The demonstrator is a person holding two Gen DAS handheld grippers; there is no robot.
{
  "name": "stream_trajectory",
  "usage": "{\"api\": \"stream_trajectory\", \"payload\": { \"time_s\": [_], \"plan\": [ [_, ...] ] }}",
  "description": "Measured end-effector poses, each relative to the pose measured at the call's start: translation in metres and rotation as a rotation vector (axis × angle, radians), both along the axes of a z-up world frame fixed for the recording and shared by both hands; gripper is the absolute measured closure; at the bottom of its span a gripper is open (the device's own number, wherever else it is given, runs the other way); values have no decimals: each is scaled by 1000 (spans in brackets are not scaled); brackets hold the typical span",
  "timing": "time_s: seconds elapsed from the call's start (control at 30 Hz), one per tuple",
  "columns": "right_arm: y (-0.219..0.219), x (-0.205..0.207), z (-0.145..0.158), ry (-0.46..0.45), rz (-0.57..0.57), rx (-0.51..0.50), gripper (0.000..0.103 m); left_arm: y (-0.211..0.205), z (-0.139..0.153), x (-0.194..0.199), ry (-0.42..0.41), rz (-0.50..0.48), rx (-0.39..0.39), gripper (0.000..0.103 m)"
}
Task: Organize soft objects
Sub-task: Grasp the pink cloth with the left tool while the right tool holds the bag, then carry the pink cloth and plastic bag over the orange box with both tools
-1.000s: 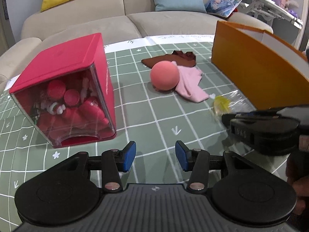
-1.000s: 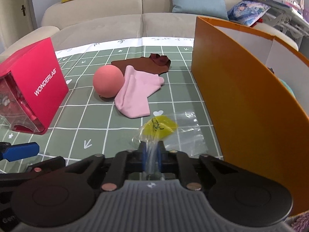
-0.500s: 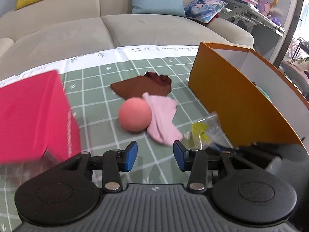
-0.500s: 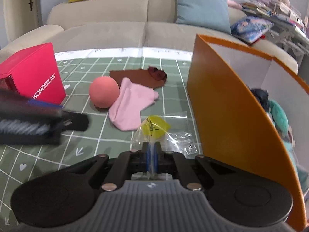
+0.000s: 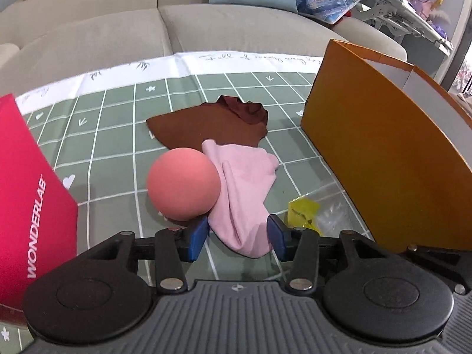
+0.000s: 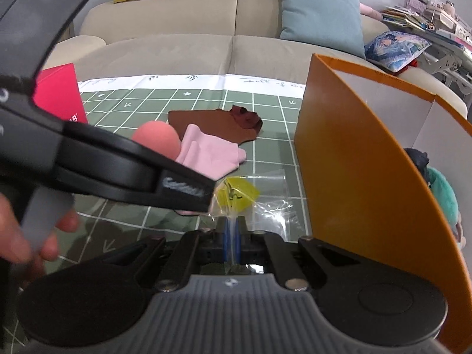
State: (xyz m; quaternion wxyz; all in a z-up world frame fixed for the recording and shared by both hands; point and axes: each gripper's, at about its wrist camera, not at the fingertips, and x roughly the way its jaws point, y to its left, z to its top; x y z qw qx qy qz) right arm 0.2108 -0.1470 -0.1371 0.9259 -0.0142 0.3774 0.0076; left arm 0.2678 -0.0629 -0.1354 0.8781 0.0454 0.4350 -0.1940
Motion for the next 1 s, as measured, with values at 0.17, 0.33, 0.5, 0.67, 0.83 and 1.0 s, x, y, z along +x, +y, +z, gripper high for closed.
{"api": "stream_trajectory", "payload": {
  "time_s": [0.17,0.33,0.5,0.67,0.83,1.0],
  "plan": [
    [2,0,-4,16,9,4,101,-5,-1,-4,-43,-18,36,98],
    [4,-2,-3,13,12,2,101,-3,6,-11,-64,-23,35,100],
    [4,-5,7,0,9,22,102,5,25,-27,-96,-11,23,100],
    [7,-15,23,-45,29,21,102,12,50,-48,-143,-12,31,100],
    [8,-32,40,-72,63,39,101,23,75,-74,-192,3,21,100],
    [7,-51,64,-116,93,59,101,35,98,-95,-224,42,-2,100]
  ]
}}
